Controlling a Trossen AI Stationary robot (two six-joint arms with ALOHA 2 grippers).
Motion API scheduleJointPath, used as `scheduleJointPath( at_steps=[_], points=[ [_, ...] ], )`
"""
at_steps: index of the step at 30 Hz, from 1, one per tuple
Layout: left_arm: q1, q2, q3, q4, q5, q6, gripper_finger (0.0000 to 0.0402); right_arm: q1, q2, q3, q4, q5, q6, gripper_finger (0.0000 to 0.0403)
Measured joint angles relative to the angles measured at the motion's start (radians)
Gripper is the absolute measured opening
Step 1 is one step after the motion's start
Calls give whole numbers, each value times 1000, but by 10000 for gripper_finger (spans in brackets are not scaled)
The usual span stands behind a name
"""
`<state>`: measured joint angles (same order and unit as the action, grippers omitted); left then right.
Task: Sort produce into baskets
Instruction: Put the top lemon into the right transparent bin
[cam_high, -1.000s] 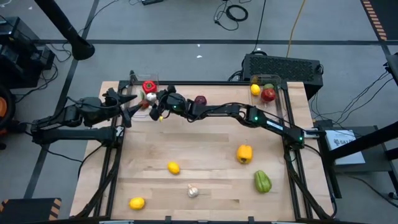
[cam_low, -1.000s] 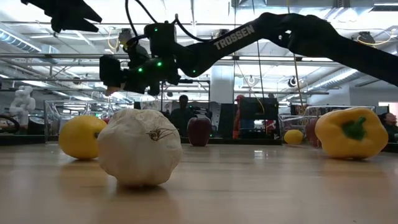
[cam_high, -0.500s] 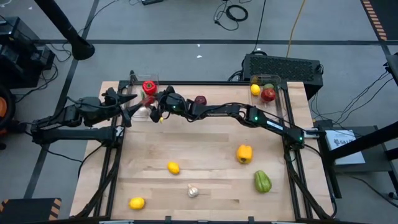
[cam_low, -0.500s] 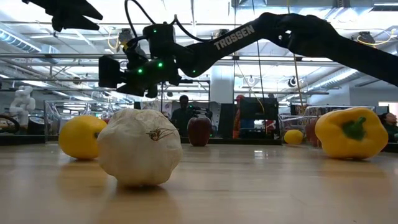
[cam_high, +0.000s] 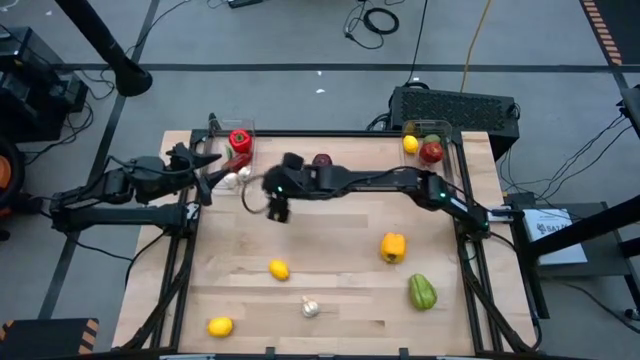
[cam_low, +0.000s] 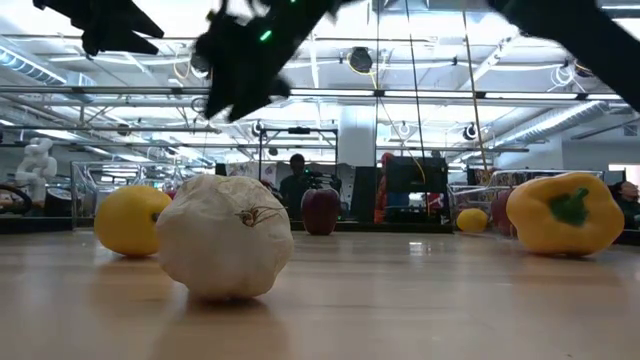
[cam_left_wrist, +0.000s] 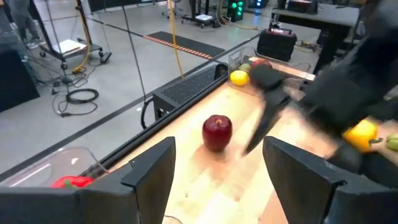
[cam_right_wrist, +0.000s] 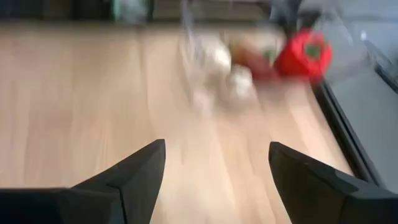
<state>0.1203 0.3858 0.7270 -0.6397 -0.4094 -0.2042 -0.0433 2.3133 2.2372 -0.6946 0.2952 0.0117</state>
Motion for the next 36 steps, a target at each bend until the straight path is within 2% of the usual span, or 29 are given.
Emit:
scheduleJointPath(
  at_steps=[3,6,9,16,22,25,28,32,36],
  points=[
    [-5,8,-5,9,13,-15,248,60,-75,0,-247,58,21,276],
    [-13,28,-13,47,18,-50,248,128,-136,0,-456,67,87,276],
    [-30,72,-13,111,47,-51,248,202,-171,0,-587,71,110,276],
    [-83,245,-13,225,74,39,248,355,-187,-5,-652,133,117,276],
    [-134,372,-11,276,200,121,248,434,-193,-88,-673,154,197,270],
    [-165,417,8,282,223,140,248,465,-230,-177,-665,164,224,254],
    [-191,446,34,298,223,141,248,485,-292,-309,-654,229,279,231],
    [-229,476,52,292,212,135,248,482,-430,-552,-580,300,382,197],
    [-271,496,60,296,183,132,248,473,-603,-819,-429,297,463,169]
  ],
)
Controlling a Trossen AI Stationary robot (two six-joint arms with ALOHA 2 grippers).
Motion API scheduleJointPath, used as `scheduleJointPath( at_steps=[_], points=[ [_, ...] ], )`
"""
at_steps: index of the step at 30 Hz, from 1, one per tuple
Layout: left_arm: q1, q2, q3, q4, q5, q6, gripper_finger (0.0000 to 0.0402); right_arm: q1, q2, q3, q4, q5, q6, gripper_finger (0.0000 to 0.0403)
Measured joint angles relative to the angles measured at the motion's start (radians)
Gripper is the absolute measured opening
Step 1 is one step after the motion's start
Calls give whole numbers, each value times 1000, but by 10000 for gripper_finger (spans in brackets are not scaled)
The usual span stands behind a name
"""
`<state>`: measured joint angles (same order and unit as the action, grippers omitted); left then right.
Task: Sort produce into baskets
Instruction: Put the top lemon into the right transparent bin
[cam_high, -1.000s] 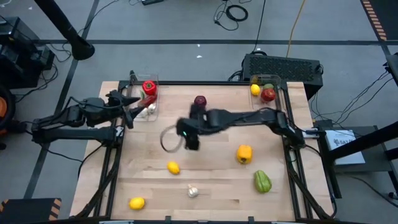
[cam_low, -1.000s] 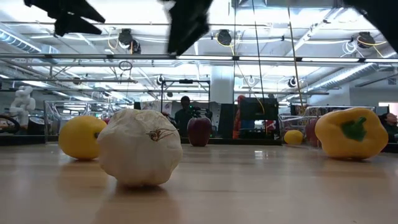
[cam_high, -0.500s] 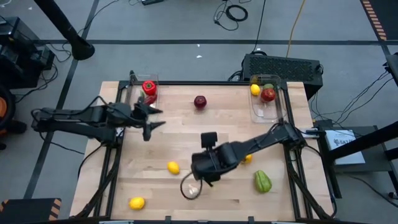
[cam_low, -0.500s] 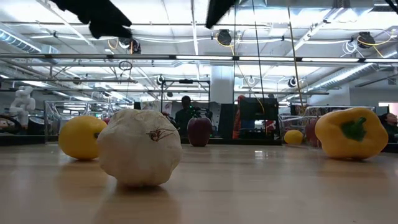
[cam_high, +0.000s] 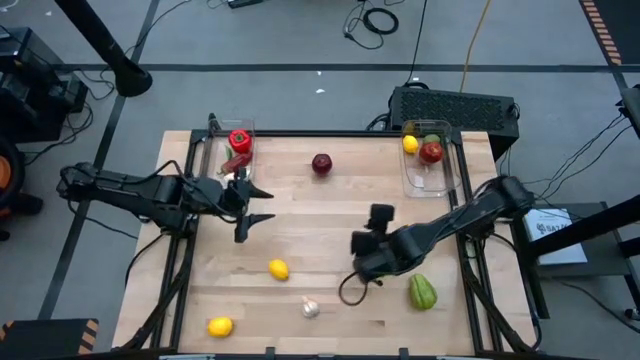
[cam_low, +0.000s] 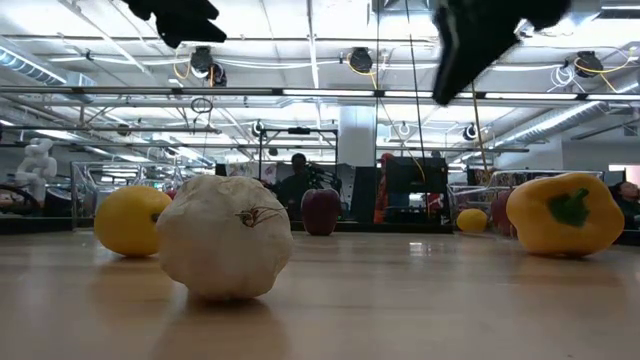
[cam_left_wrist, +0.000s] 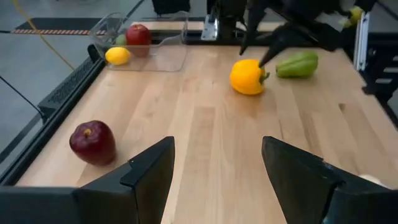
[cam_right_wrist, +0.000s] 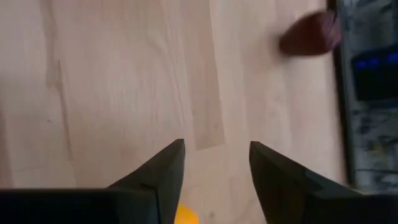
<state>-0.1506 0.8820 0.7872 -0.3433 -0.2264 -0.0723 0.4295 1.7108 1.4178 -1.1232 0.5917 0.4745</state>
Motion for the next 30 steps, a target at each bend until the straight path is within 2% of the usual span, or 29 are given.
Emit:
scheduleJointPath(
  at_steps=[5,11,17,25,30],
  points=[
    [-38,33,0,-28,-38,-42,248,-12,-180,-251,187,-38,98,155],
    [-126,101,0,-70,-39,-122,248,-17,-283,-396,284,-43,173,182],
    [-260,191,0,-59,-41,-132,248,-18,-289,-414,347,-44,175,213],
    [-405,302,0,-62,-47,-154,248,-18,-288,-414,395,-50,168,224],
    [-449,352,0,-63,-47,-219,248,-14,-288,-414,386,-121,230,224]
  ],
)
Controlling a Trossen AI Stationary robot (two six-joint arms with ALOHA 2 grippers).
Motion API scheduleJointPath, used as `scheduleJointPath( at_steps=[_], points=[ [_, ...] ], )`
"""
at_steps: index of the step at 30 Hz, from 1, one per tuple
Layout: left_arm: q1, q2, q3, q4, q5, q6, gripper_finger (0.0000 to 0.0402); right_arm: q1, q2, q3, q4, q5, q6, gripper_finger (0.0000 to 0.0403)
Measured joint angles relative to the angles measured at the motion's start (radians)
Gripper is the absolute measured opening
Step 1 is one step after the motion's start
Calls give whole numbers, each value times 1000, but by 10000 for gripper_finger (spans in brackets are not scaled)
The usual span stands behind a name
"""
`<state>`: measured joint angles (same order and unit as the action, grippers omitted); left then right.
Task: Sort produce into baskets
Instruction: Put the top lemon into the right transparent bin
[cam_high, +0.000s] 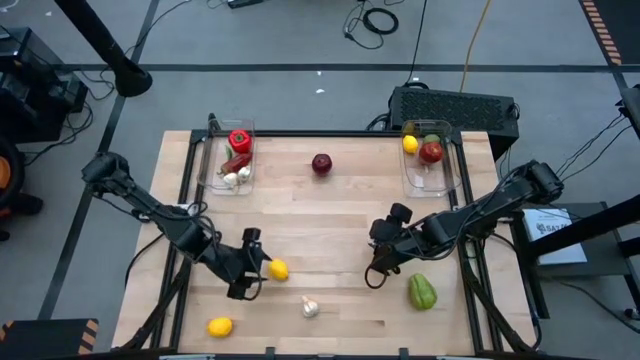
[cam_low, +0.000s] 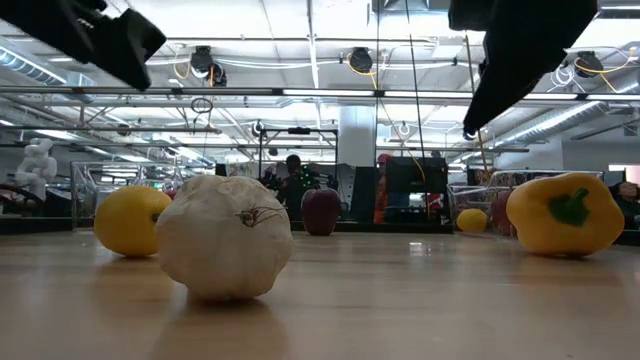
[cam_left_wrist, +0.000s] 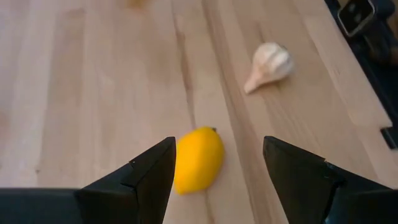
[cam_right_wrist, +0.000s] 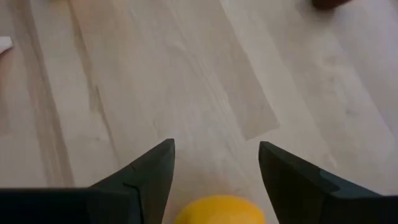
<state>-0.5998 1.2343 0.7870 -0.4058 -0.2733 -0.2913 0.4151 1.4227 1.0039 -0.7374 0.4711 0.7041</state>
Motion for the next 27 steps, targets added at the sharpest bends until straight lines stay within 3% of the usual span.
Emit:
scheduleJointPath(
  at_steps=[6,12,16,27],
  points=[
    [-18,77,0,0,0,-16,263,29,0,0,-10,1,33,224],
    [-18,169,-1,13,-10,6,326,31,0,0,-10,3,17,224],
    [-18,222,-1,18,-98,43,357,31,0,0,-10,3,10,224],
    [-1,355,-2,37,-100,188,363,30,0,0,4,4,-11,224]
  ],
)
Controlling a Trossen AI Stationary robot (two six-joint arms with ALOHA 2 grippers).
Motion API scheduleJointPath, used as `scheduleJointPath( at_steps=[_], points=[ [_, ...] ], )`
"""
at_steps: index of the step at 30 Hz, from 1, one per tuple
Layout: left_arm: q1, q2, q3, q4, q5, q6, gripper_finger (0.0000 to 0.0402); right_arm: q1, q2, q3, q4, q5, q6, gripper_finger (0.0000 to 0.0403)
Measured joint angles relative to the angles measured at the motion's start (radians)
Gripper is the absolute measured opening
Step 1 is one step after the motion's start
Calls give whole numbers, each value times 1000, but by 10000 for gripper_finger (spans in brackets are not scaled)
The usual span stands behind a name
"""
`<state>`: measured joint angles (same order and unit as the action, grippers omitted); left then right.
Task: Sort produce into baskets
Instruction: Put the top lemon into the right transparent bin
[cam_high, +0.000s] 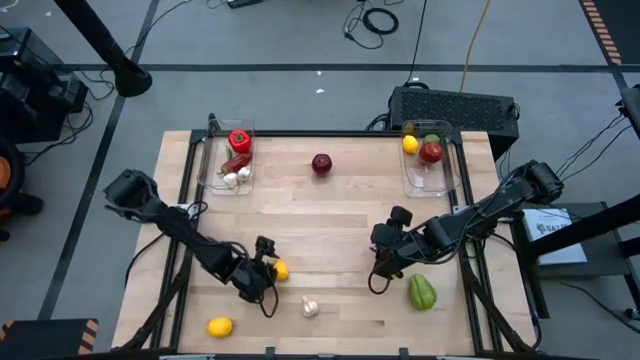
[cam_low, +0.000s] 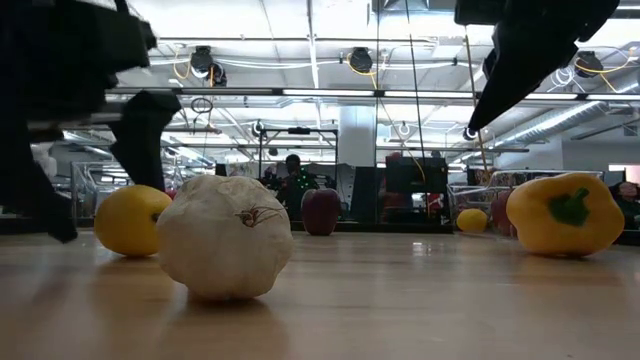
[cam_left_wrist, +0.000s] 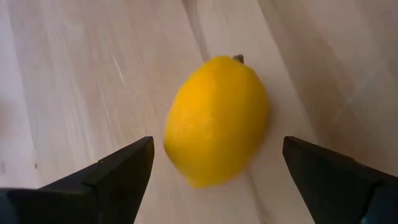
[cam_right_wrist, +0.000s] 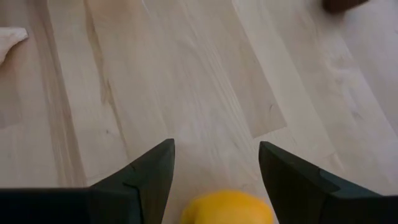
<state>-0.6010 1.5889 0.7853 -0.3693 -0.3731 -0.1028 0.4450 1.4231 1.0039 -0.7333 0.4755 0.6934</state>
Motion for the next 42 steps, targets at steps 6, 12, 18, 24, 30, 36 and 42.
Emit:
scheduleJointPath(
  at_steps=[6,12,18,24,30,36,42],
  points=[
    [4,28,0,42,-20,38,360,0,0,0,10,0,-17,224],
    [7,28,0,45,-29,63,307,-4,0,-1,13,0,-29,224],
    [18,28,0,17,-40,60,250,-21,0,-1,51,-1,-53,224],
    [26,28,0,35,-56,62,230,-27,0,-1,242,-1,-219,224],
    [26,8,0,63,-79,75,227,-20,0,-1,454,-7,-449,224],
    [27,-99,22,110,-133,146,226,3,5,-1,538,34,-693,224],
    [48,-220,67,221,-135,316,226,15,31,1,698,107,-852,224]
  ],
)
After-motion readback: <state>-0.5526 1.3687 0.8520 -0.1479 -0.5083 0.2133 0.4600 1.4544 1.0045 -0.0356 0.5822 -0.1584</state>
